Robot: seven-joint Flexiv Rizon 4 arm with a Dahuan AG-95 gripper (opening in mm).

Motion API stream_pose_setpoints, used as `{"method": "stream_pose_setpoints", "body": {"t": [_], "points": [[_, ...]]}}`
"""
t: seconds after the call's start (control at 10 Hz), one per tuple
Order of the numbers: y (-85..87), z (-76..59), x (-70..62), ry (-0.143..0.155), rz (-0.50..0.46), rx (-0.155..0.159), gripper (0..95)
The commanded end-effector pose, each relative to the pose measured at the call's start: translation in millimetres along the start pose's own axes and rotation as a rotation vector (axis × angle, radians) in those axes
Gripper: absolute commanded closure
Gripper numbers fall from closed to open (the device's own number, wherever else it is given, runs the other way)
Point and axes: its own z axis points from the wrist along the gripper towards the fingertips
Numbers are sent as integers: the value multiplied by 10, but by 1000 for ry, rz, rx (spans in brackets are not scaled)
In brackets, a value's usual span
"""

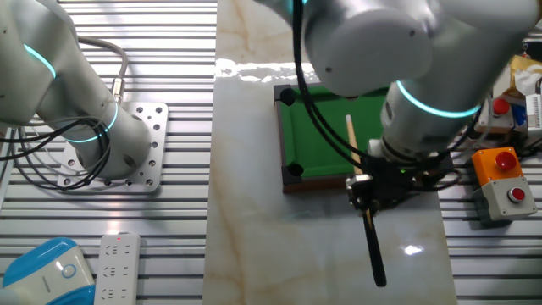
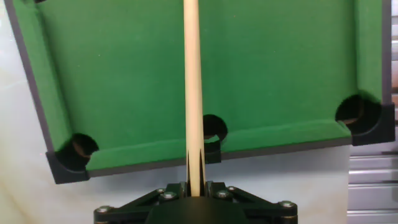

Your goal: Hit the pool ball

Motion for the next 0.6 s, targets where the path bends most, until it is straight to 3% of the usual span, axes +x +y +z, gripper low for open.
{"method": "stream_pose_setpoints", "body": {"t": [0.1, 0.3, 0.6], "points": [[54, 34, 125, 2, -22, 20, 950], [76, 76, 237, -4, -39, 31, 950], [49, 61, 282, -19, -50, 32, 950]]}}
